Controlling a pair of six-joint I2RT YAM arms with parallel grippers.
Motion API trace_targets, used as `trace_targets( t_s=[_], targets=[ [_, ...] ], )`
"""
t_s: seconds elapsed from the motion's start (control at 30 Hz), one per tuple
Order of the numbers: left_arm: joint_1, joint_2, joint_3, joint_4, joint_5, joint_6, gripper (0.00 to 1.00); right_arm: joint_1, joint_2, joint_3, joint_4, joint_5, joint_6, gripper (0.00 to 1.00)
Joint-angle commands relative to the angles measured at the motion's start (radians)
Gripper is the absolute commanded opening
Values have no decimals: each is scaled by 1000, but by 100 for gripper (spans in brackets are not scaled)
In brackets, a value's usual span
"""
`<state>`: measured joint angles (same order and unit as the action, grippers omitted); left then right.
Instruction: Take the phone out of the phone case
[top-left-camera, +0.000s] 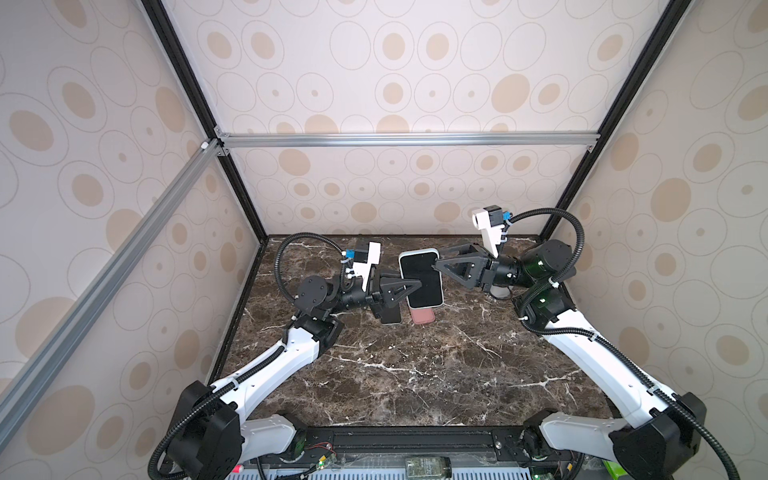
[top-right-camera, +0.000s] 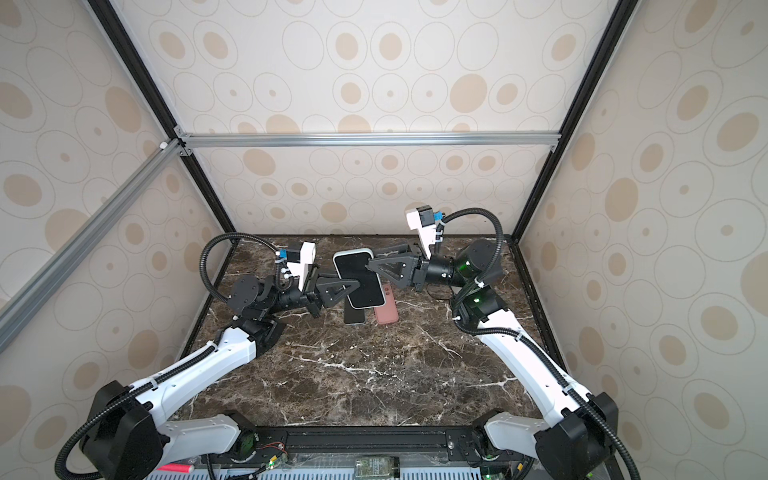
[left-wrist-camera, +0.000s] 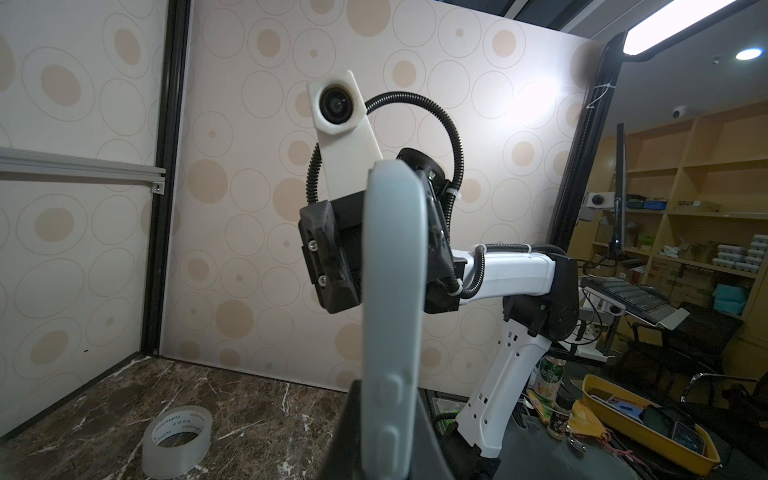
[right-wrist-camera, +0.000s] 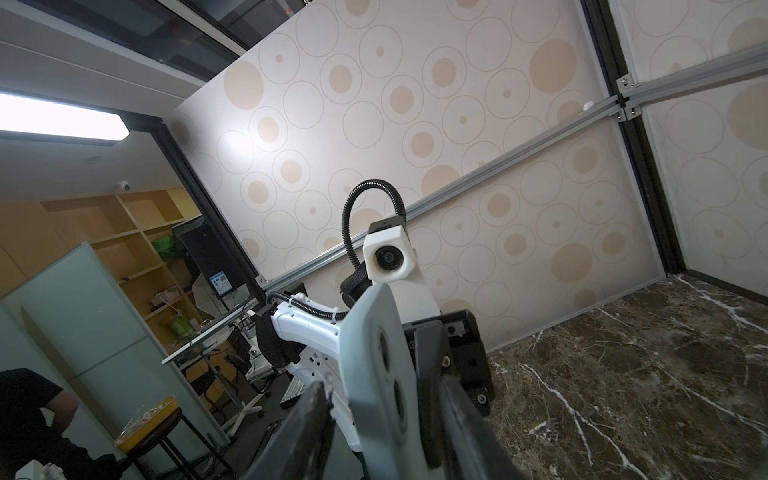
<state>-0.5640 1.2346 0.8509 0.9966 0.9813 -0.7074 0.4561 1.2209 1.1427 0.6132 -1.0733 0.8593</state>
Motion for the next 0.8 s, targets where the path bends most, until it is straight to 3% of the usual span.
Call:
trace_targets(
  t_s=[0.0, 0.5, 0.77],
  targets=[
    [-6, -7, 4, 104, 23, -21, 0, 10, -8, 43, 24, -17, 0, 42],
    [-5, -3, -13, 177, 35, -50, 0, 63, -3, 46, 11, -8, 111, 30],
    [-6, 0, -12, 201, 37, -64, 0, 65, 20, 39, 122, 2, 227, 23]
  ],
)
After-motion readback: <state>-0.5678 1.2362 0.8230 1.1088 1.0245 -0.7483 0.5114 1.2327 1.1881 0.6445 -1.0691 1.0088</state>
